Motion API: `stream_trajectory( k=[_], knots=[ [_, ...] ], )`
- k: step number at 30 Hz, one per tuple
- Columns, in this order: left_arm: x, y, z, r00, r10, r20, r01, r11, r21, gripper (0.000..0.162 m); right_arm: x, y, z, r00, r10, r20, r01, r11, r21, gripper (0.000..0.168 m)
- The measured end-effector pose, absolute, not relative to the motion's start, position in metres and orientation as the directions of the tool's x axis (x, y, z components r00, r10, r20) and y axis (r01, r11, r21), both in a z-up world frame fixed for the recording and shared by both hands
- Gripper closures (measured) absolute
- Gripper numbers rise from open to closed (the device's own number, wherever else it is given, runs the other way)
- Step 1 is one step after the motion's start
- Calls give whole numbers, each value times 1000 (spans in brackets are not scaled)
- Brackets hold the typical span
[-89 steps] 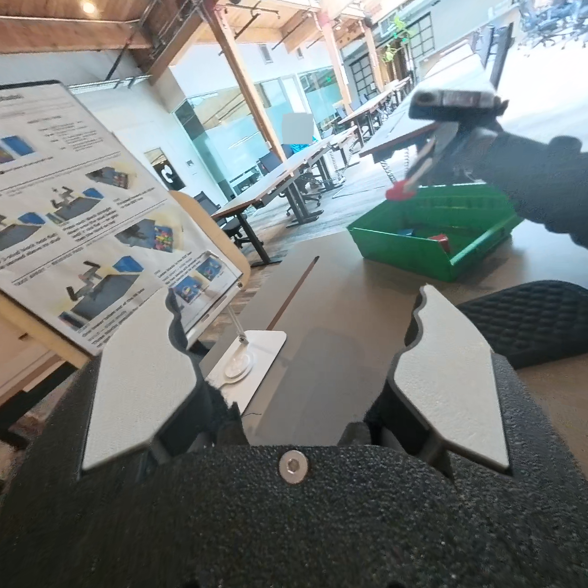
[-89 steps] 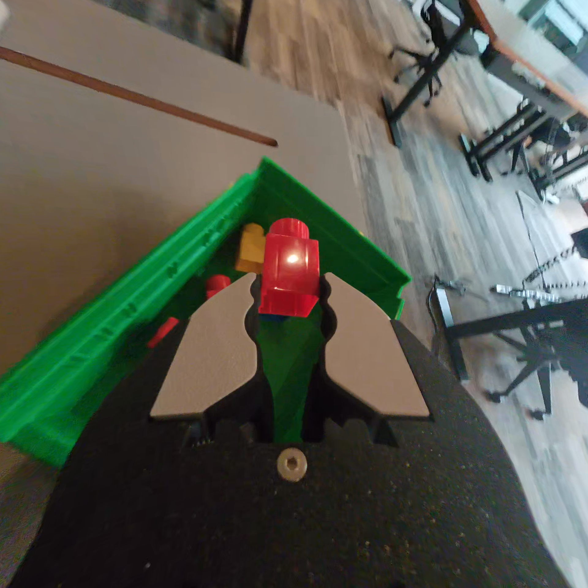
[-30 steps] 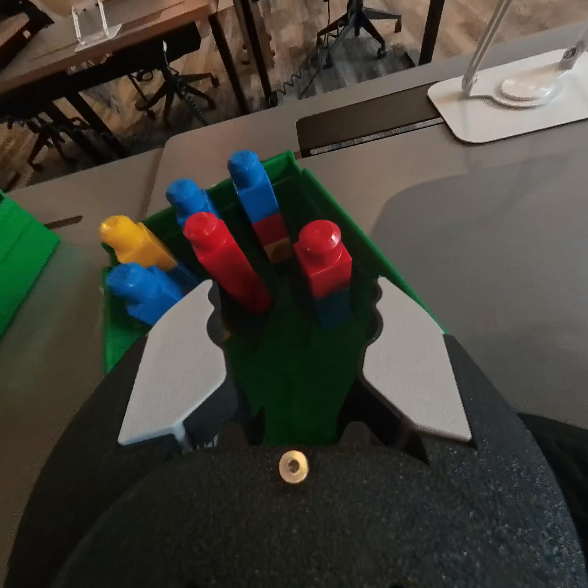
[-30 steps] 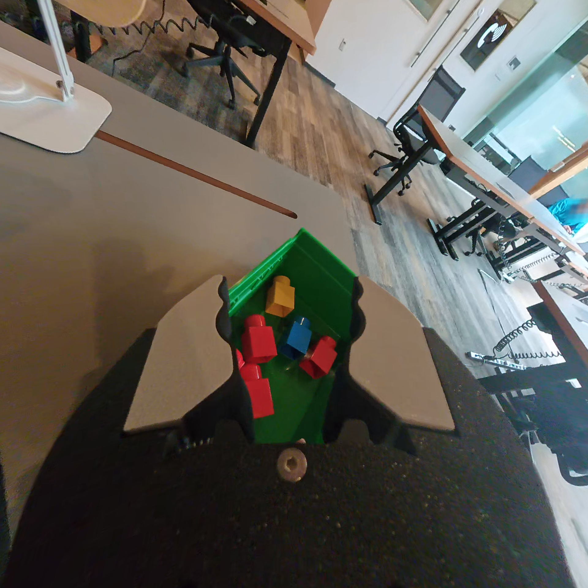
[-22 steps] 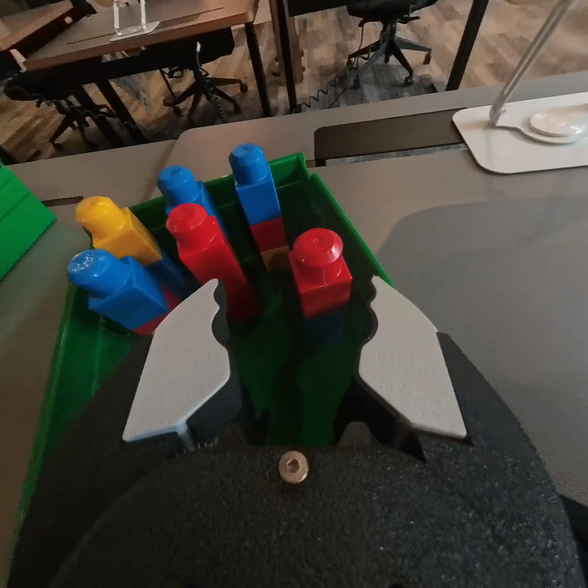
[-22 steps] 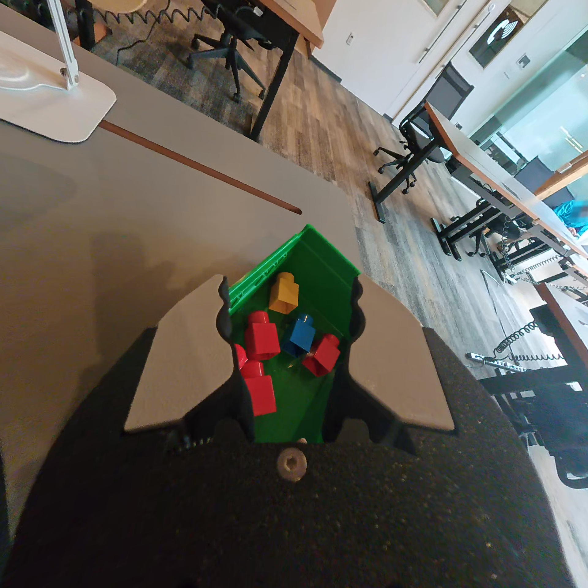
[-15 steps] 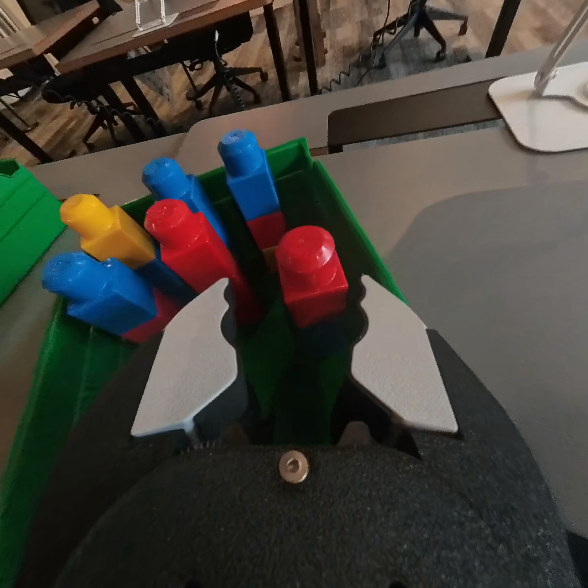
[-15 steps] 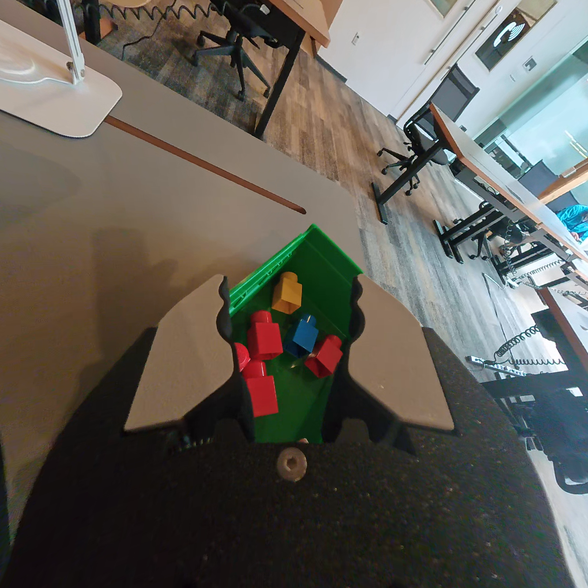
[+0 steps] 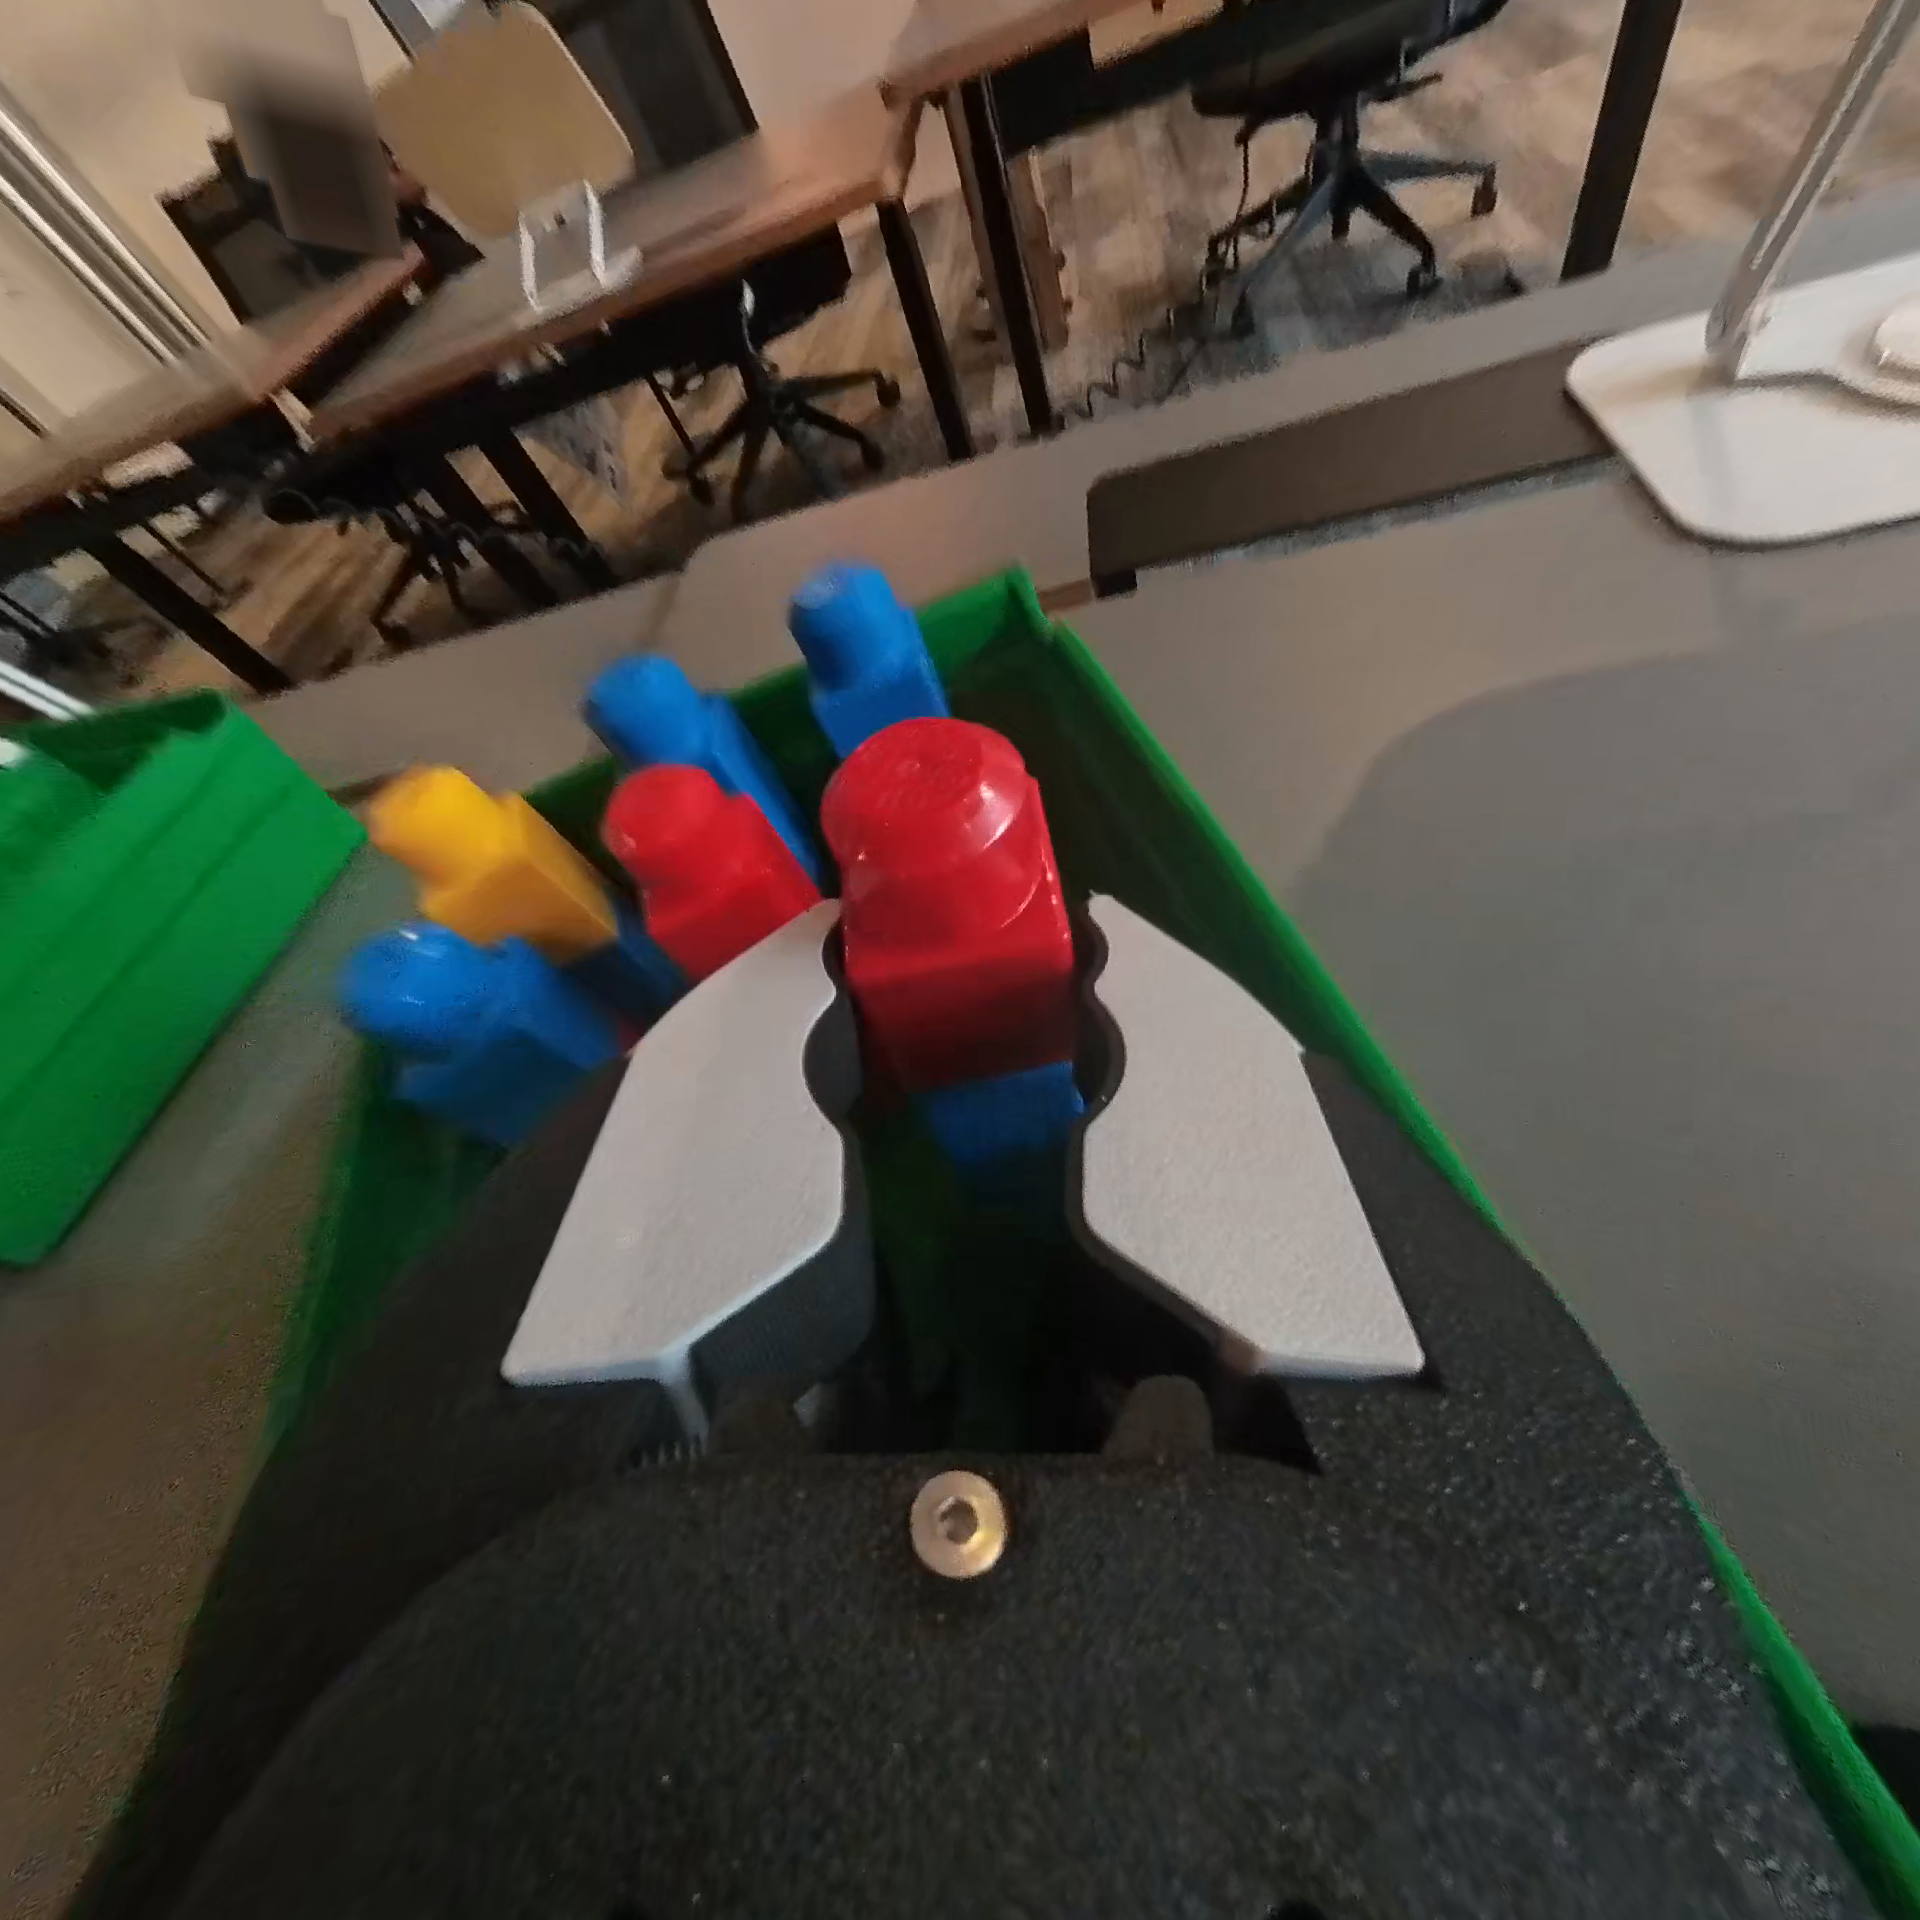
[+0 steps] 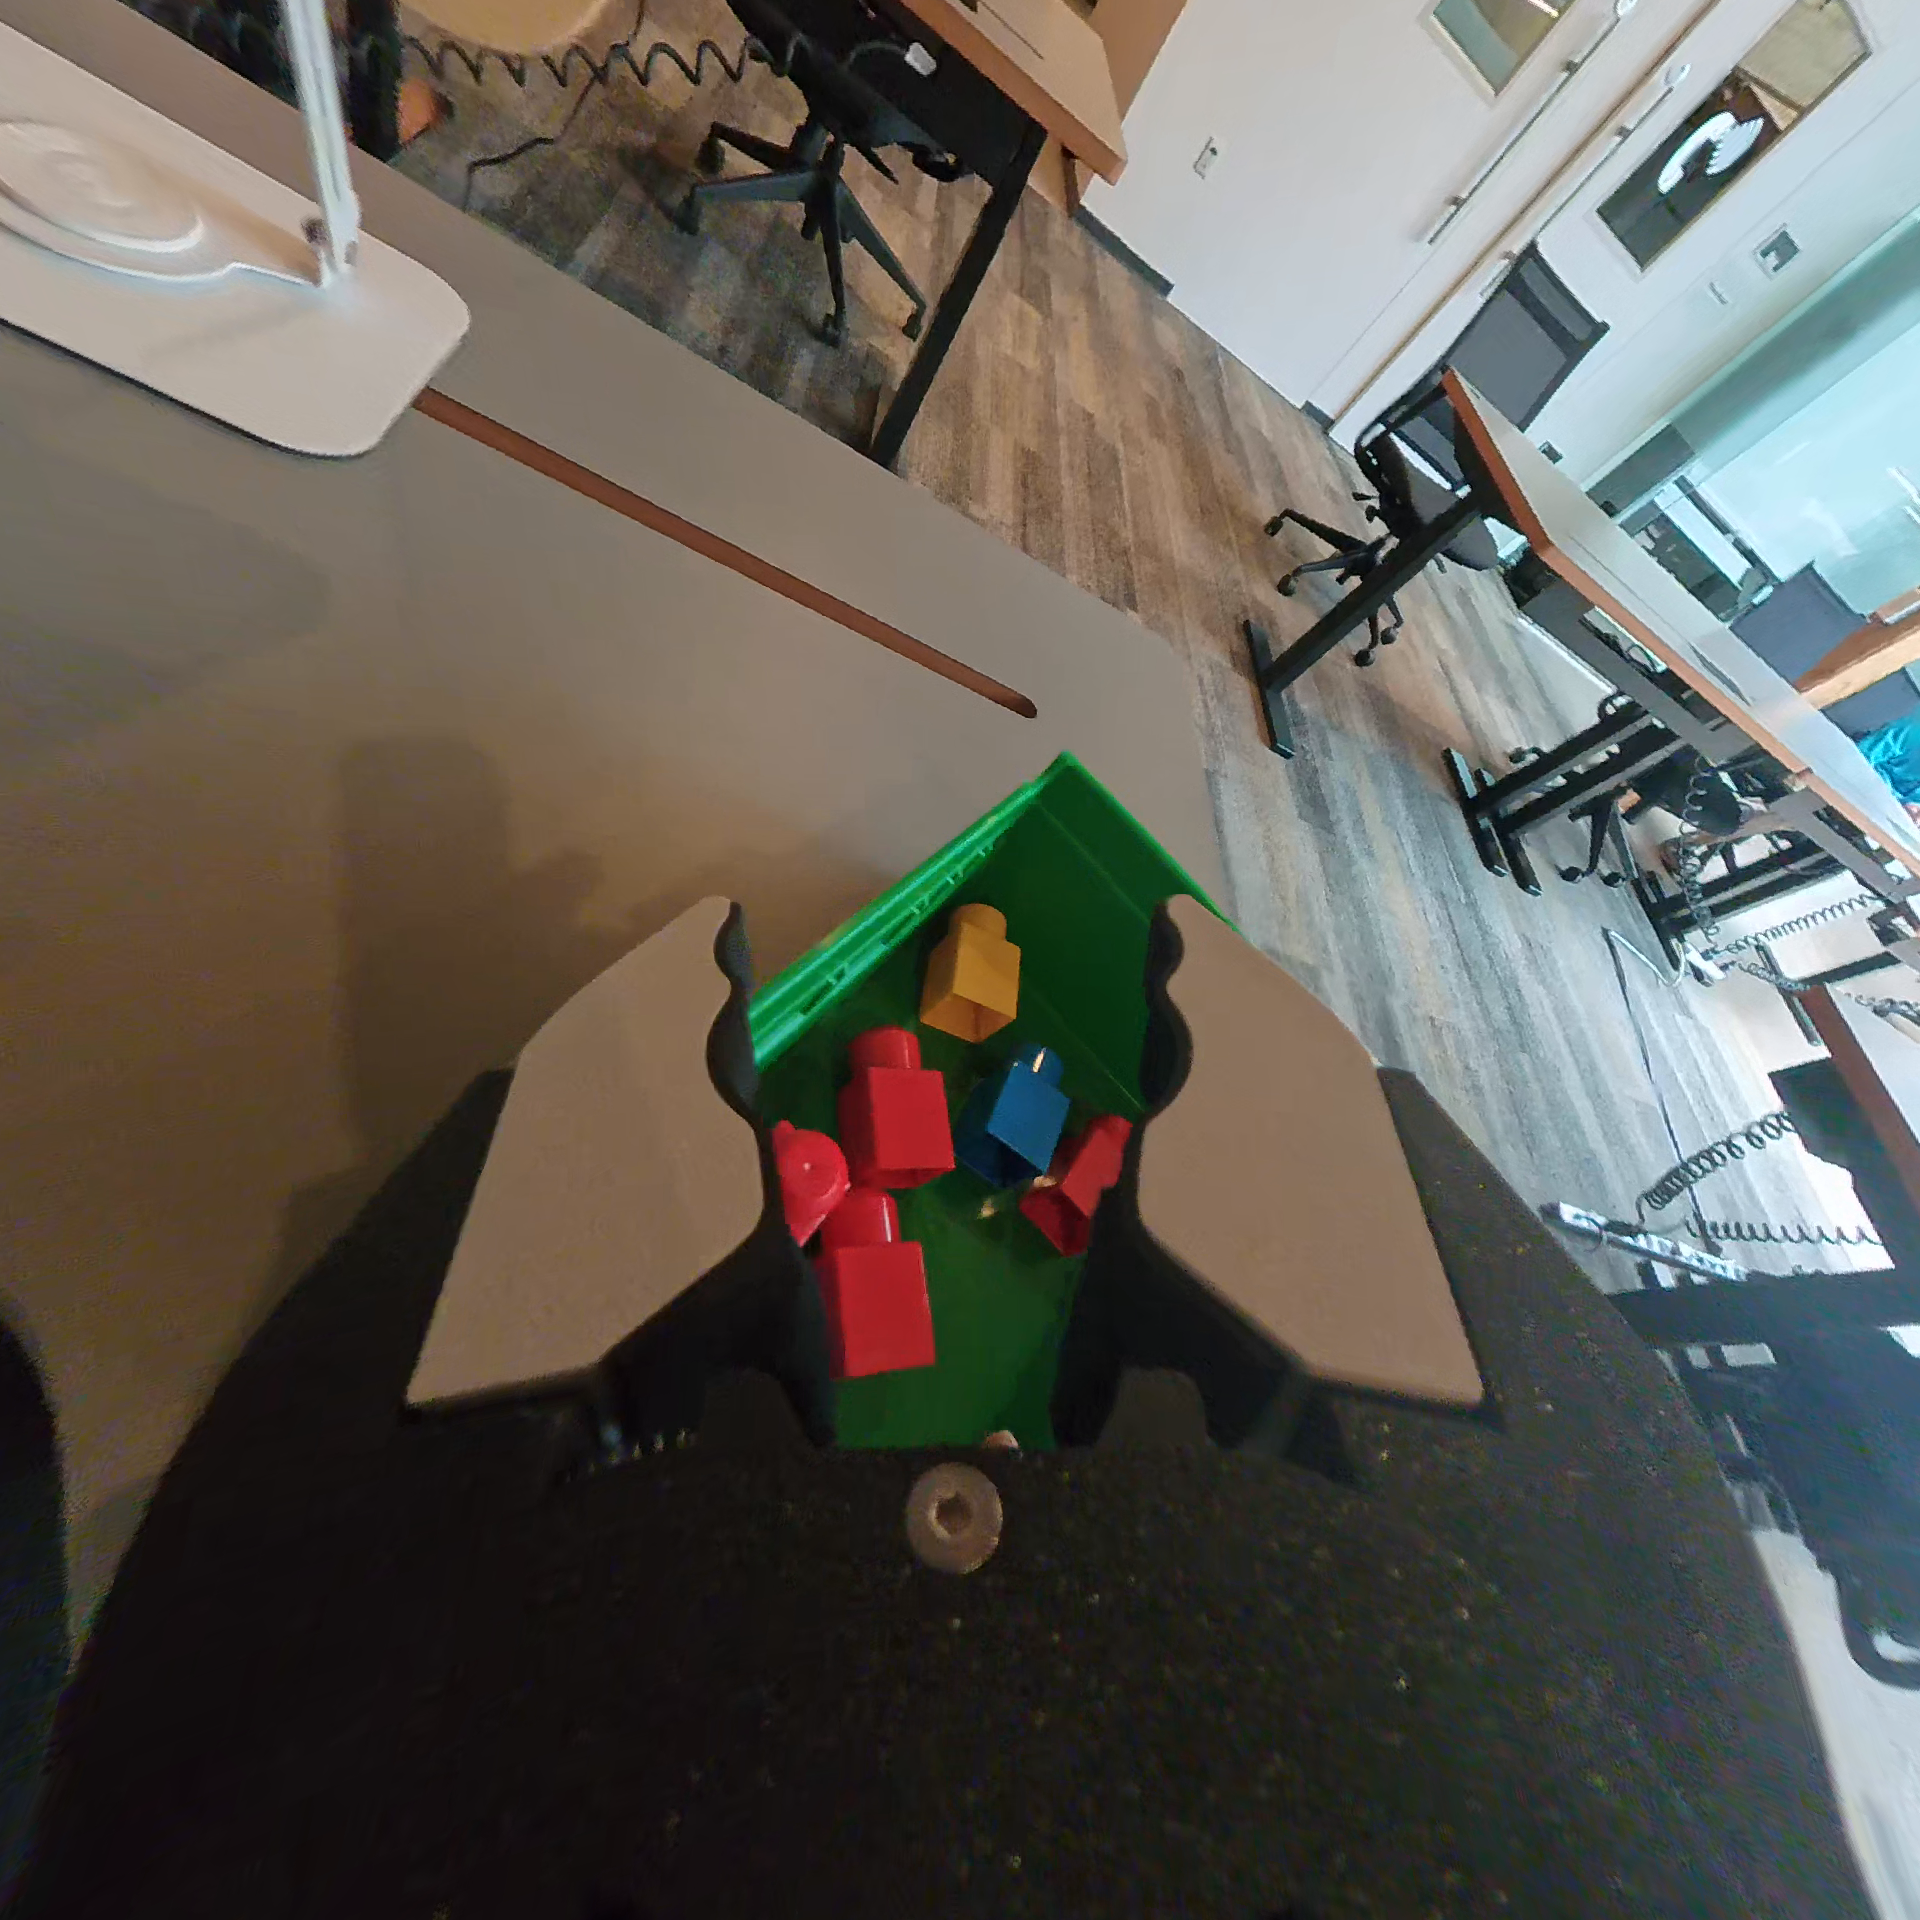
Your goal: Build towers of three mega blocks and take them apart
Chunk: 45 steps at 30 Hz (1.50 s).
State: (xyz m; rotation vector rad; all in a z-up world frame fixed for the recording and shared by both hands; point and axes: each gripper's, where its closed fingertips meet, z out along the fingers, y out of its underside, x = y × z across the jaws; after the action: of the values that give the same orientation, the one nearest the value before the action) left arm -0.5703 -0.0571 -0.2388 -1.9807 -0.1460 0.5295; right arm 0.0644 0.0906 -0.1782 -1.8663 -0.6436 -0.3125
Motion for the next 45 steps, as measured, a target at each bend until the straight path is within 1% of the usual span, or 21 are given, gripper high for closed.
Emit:
stream_trajectory(
  k=[4,7,10,14,20,23,26,32,36,42,44,45],
  knots=[
    [-564,-66,-186,884,336,-324,-199,-357,-913,124,50,87,-175,811,325,487,566,-224,-793,96],
    [-545,-70,-144,904,301,-303,-232,-248,-940,125,31,82,-168,801,382,462,549,-160,-820,96],
    [-514,-70,-111,944,217,-249,-226,-126,-966,125,1,72,-159,765,471,439,523,-57,-850,96],
    [-471,-70,-84,974,109,-198,-199,-6,-980,126,-53,44,-143,662,610,436,462,125,-878,93],
    [-406,-65,-74,989,-83,-121,-114,88,-990,126,-143,-21,-133,470,753,460,318,342,-884,90],
    [-373,-63,-77,979,-181,-94,-77,99,-992,126,-189,-56,-136,391,793,468,230,408,-884,90],
    [-338,-64,-80,955,-291,-64,-35,101,-994,125,-225,-76,-141,367,795,482,175,450,-876,91],
    [-293,-70,-85,906,-422,-20,22,94,-995,126,-260,-72,-159,406,775,484,191,446,-875,91],
    [-279,-72,-88,882,-471,2,49,87,-995,126,-264,-68,-156,436,747,502,183,472,-862,98],
    [-271,-73,-89,866,-499,11,64,88,-994,126,-267,-66,-157,438,722,535,212,495,-842,103],
    [-269,-73,-89,862,-507,11,63,86,-994,126,-268,-66,-159,432,716,548,229,501,-835,109],
    [-268,-74,-89,858,-514,13,66,85,-994,126,-268,-66,-160,428,709,560,240,509,-827,117]
  ],
)
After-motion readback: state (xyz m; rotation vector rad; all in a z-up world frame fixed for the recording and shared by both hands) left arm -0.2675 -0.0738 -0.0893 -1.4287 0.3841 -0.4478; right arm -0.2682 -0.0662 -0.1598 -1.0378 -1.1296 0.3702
